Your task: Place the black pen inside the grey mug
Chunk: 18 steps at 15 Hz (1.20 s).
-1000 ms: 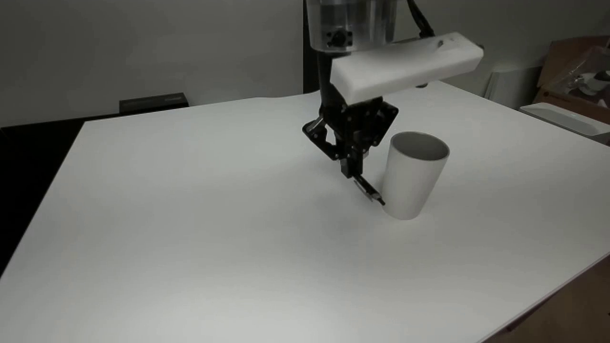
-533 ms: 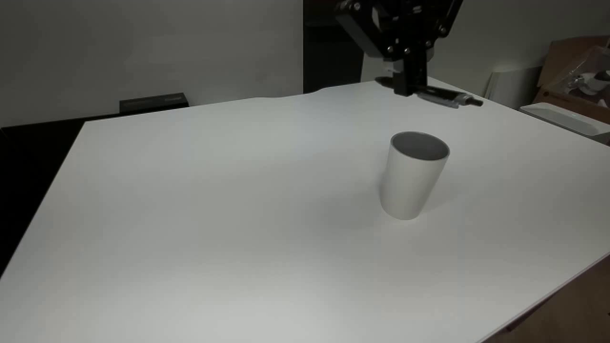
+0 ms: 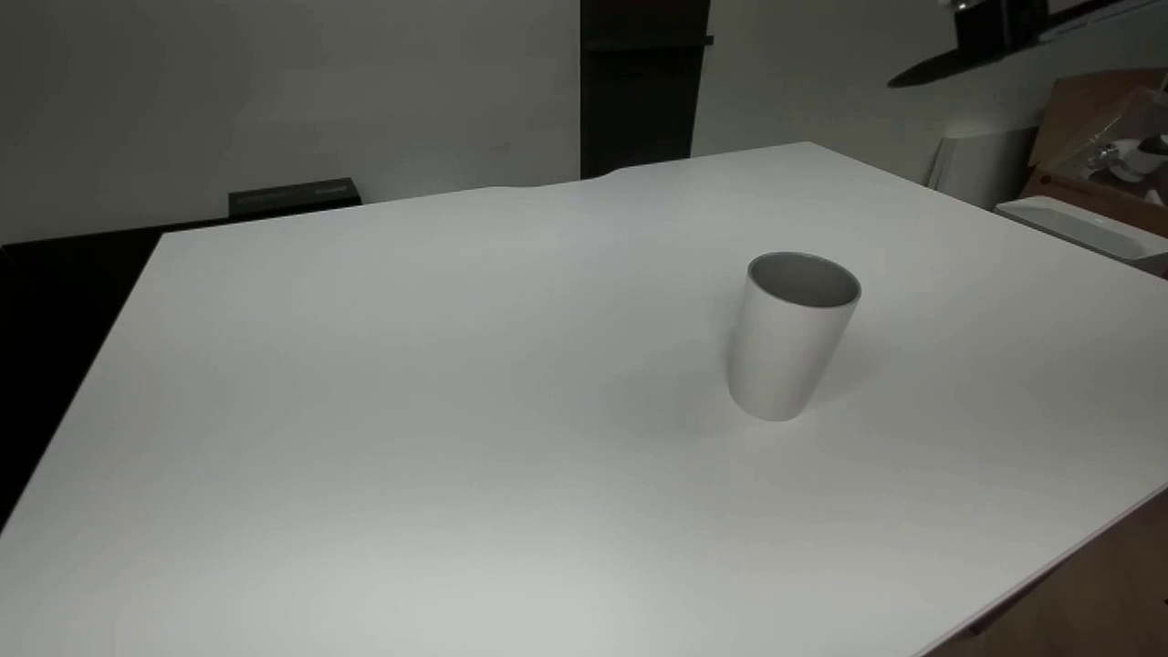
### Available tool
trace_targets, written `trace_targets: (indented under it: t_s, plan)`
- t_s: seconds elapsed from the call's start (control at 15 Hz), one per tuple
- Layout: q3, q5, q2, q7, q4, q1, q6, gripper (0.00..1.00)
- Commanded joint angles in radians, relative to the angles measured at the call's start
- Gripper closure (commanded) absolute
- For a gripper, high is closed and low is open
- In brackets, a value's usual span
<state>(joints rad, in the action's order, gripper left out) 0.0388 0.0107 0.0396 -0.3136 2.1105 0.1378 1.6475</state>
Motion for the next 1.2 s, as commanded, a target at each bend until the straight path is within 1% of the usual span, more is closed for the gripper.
trace_targets:
  t_s: [0.0, 0.27, 0.33, 0.53, 0.6, 0.67, 0.73, 0.8, 0.93, 1.13]
  plan:
    - [0.000, -0.051, 0.122, 0.068, -0.107, -0.046, -0.080, 0.97]
    - [0.003, -0.117, 0.233, 0.140, -0.163, -0.068, -0.070, 0.97]
    - [0.001, -0.085, 0.174, 0.114, -0.098, -0.060, -0.041, 0.87]
    - [0.000, -0.102, 0.231, 0.134, -0.131, -0.061, -0.041, 0.87]
    - [0.004, -0.117, 0.227, 0.155, -0.126, -0.063, -0.051, 0.97]
    - [0.007, -0.150, 0.236, 0.192, -0.133, -0.075, -0.081, 0.97]
    - [0.008, -0.189, 0.258, 0.244, -0.149, -0.090, -0.135, 0.97]
    - [0.002, -0.207, 0.273, 0.257, -0.161, -0.097, -0.178, 0.97]
    - [-0.009, -0.230, 0.296, 0.261, -0.182, -0.110, -0.248, 0.97]
    - [-0.026, -0.242, 0.335, 0.234, -0.218, -0.126, -0.305, 0.97]
